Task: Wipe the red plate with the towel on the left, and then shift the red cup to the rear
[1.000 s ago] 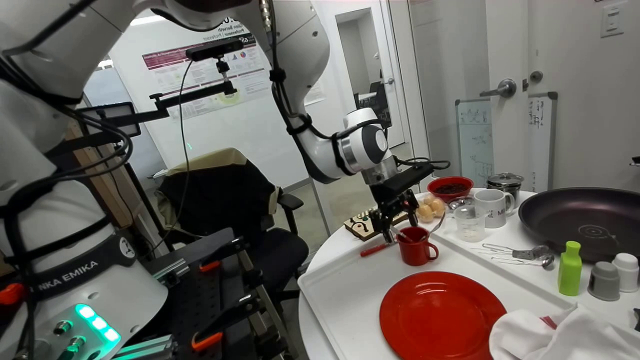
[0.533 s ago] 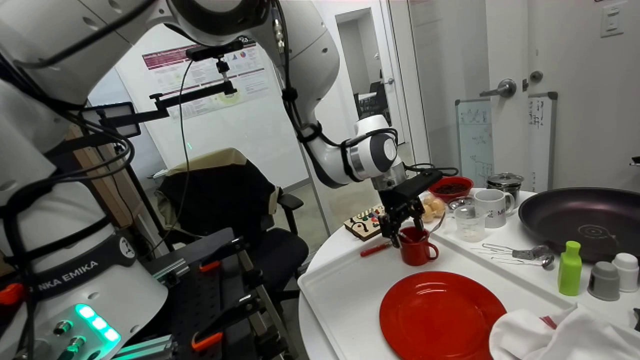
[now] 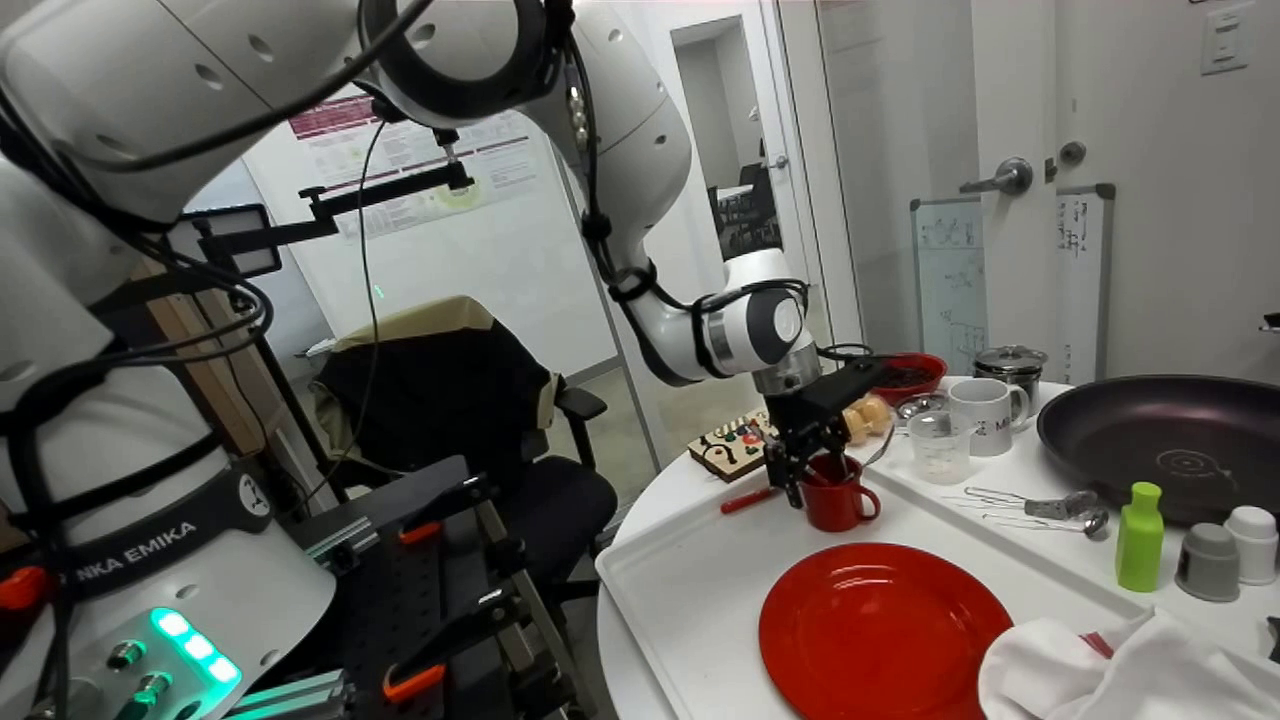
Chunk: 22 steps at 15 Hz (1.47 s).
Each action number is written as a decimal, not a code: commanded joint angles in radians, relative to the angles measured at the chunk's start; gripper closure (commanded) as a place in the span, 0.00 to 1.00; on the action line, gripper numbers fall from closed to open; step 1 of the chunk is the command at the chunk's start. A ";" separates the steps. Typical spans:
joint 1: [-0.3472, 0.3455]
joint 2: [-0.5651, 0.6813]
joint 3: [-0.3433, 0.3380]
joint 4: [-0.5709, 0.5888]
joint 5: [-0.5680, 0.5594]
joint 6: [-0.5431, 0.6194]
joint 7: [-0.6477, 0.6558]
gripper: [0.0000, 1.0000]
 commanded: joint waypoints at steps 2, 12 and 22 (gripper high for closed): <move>0.014 0.041 0.002 0.065 0.059 -0.037 -0.074 0.00; 0.023 0.063 -0.005 0.096 0.117 -0.051 -0.127 0.77; 0.014 0.055 -0.001 0.068 0.155 -0.050 -0.172 0.96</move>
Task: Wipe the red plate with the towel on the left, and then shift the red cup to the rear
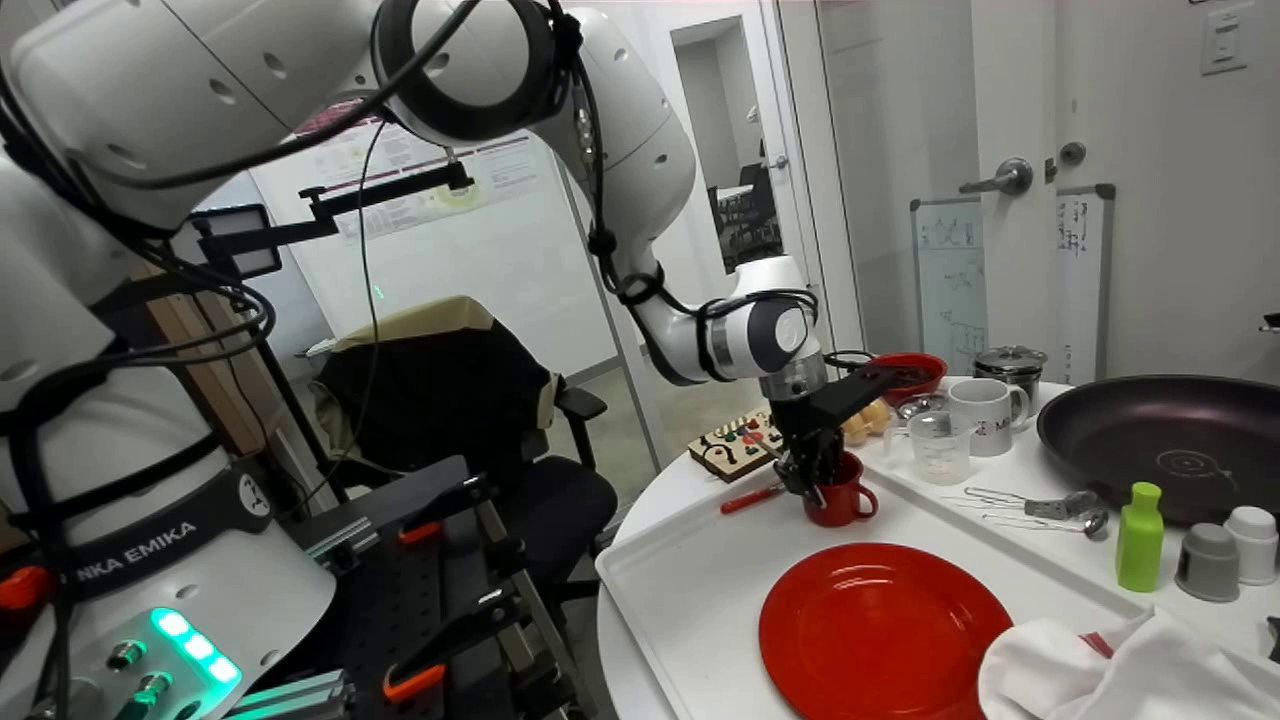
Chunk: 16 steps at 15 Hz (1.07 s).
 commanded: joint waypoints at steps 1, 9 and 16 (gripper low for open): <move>0.002 0.010 0.001 0.005 0.046 -0.020 -0.053 0.96; 0.007 -0.007 -0.017 -0.064 0.055 0.005 -0.050 0.96; 0.030 -0.021 -0.059 -0.190 0.031 0.062 -0.018 0.96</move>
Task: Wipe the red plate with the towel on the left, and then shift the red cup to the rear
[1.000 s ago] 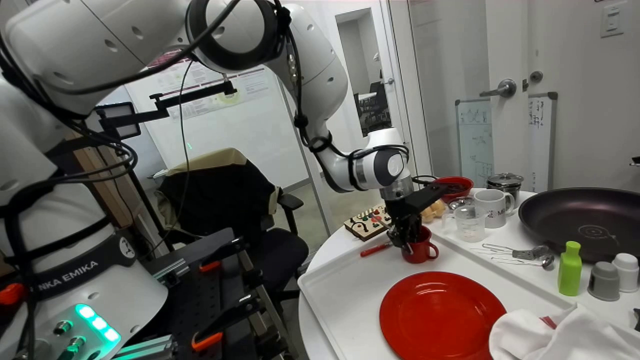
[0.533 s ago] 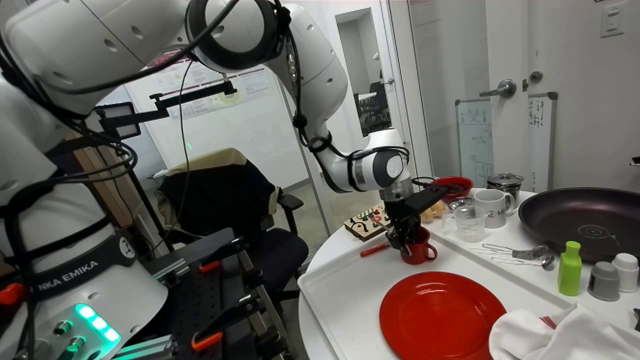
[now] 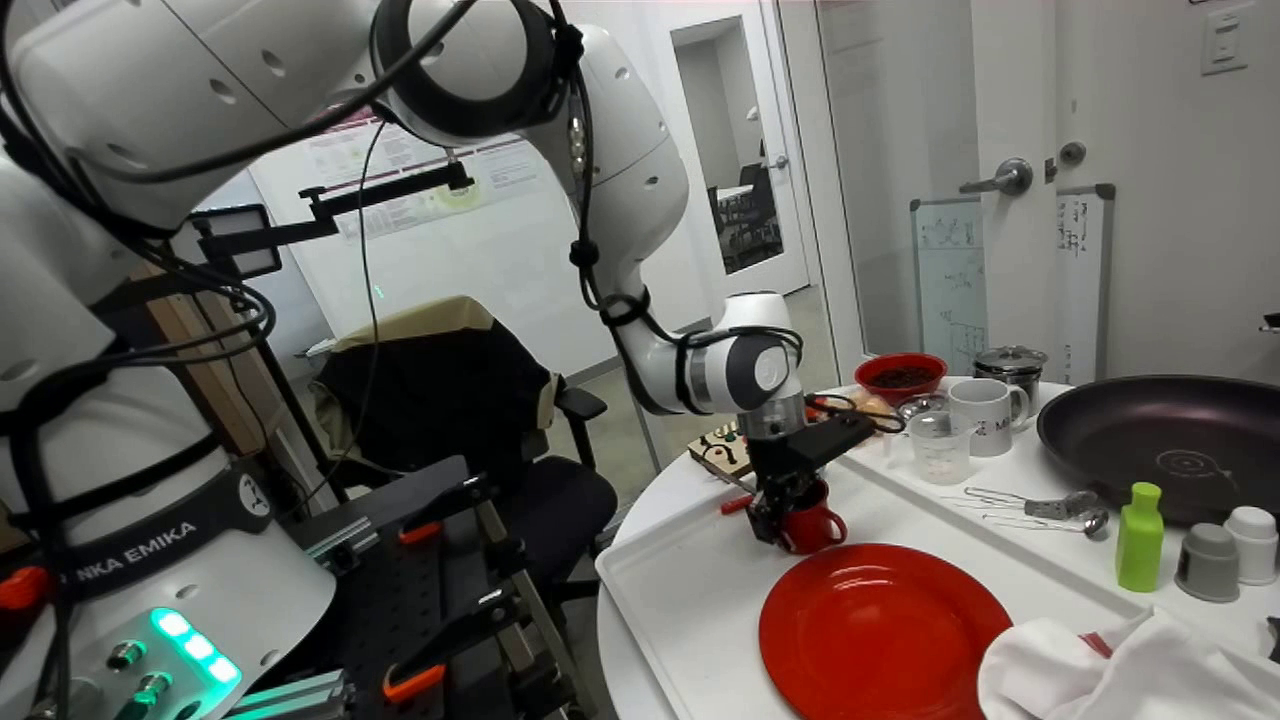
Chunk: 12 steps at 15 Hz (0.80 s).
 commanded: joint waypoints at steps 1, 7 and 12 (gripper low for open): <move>0.029 -0.021 -0.033 -0.078 0.004 0.048 0.010 0.96; 0.083 -0.055 -0.077 -0.184 -0.028 0.126 0.037 0.96; 0.149 -0.082 -0.130 -0.293 -0.068 0.204 0.076 0.96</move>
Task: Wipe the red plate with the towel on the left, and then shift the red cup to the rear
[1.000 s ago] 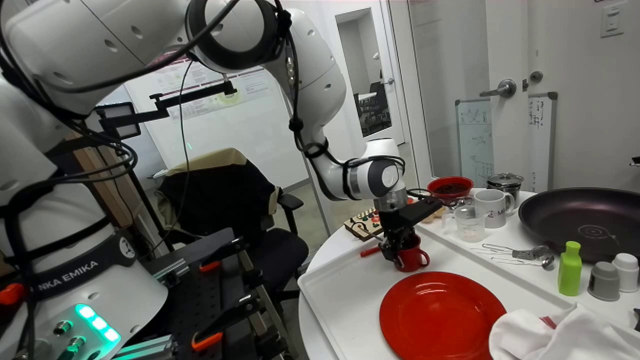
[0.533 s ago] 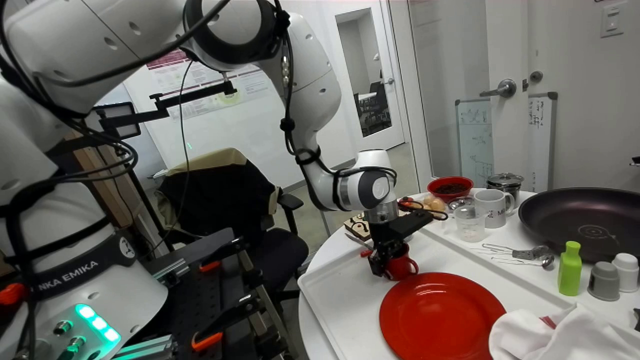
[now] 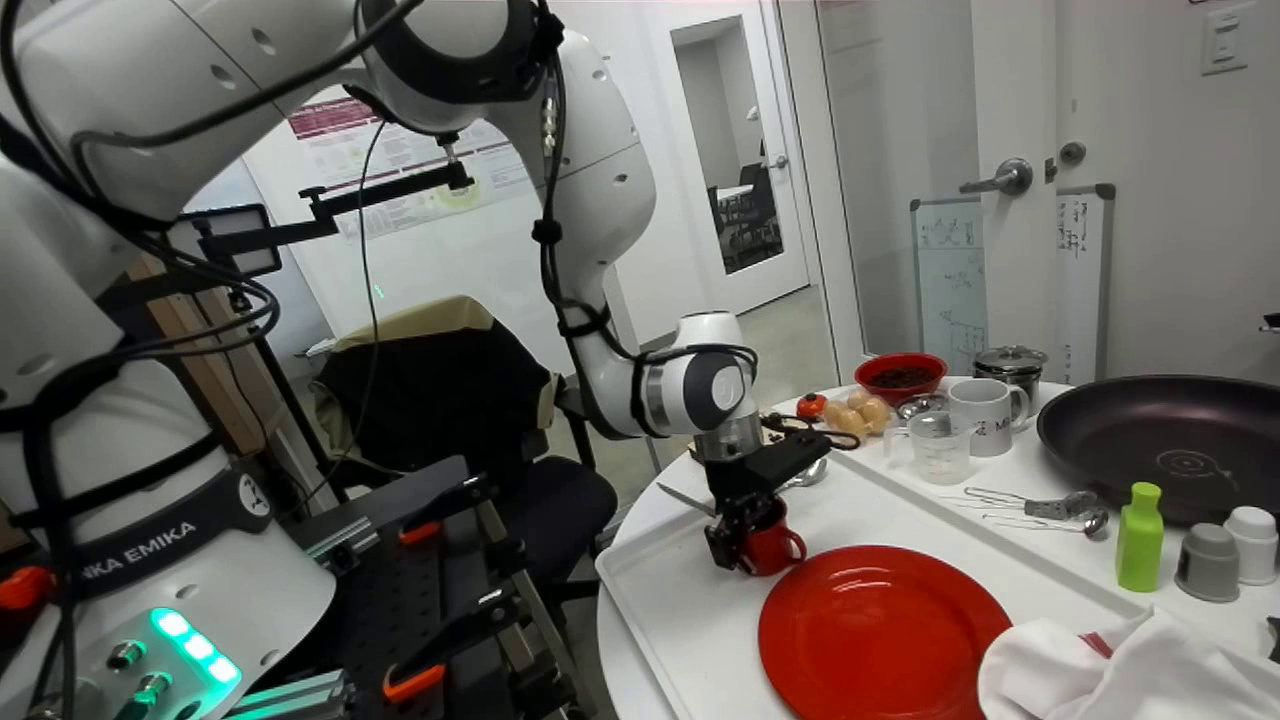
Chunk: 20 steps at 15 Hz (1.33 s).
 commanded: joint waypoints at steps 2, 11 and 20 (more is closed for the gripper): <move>0.072 -0.024 -0.064 -0.119 -0.062 0.089 0.079 0.96; 0.132 -0.050 -0.130 -0.247 -0.182 0.191 0.203 0.96; 0.196 -0.049 -0.188 -0.306 -0.208 0.272 0.248 0.96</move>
